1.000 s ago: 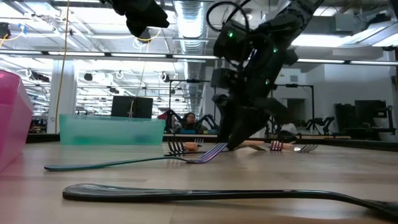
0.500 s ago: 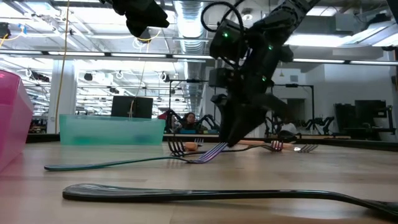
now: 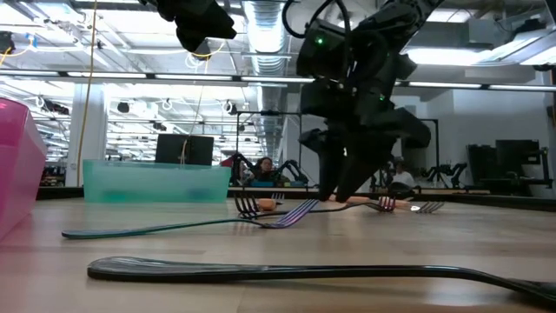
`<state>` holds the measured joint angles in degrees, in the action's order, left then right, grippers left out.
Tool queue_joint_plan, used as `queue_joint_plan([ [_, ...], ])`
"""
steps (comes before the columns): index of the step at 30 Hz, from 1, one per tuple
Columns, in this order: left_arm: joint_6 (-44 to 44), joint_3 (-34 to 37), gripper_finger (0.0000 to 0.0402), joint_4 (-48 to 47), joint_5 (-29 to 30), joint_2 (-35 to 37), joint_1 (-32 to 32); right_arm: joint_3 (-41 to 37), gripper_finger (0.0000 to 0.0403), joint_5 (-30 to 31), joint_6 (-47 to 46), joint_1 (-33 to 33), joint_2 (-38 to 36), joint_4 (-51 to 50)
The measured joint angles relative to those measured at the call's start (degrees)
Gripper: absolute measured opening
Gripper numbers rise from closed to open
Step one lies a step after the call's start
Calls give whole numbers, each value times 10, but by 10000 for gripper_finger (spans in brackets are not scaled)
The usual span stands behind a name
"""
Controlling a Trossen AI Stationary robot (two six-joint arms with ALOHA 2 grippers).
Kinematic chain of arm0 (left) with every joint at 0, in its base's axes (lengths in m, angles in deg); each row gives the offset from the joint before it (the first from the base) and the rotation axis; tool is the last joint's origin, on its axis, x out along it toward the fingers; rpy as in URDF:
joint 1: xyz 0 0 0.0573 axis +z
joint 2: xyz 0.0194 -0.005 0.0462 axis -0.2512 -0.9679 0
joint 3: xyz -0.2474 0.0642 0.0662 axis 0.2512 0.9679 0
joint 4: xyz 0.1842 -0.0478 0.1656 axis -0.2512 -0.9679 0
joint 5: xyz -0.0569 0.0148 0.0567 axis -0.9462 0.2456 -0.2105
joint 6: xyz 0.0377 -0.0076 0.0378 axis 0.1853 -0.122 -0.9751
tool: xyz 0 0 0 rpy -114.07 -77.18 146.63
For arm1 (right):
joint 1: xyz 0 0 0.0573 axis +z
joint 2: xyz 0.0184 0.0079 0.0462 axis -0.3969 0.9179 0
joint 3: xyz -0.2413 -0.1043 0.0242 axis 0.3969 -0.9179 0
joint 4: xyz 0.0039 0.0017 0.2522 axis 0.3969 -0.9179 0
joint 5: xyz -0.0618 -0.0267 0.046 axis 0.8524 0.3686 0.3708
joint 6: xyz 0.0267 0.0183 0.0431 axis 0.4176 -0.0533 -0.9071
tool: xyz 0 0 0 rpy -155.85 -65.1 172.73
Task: Sort silverware by color (type)
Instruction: Put the black fork into the orange bin
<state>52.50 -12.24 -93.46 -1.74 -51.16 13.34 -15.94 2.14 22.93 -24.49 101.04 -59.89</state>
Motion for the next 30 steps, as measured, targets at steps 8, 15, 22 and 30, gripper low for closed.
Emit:
queue_joint_plan([
  [8, 3, 0, 89, 0, 0, 0, 0, -19, 175, 13, 3, -7, 12, 15],
  [15, 3, 0, 89, 0, 0, 0, 0, -37, 175, 34, -9, -6, 11, 33],
  [22, 0, 0, 89, 0, 0, 0, 0, -38, 131, 50, -26, -10, 9, 28],
  [30, -3, 0, 89, 0, 0, 0, 0, -38, 25, 57, -45, -10, 10, 31],
])
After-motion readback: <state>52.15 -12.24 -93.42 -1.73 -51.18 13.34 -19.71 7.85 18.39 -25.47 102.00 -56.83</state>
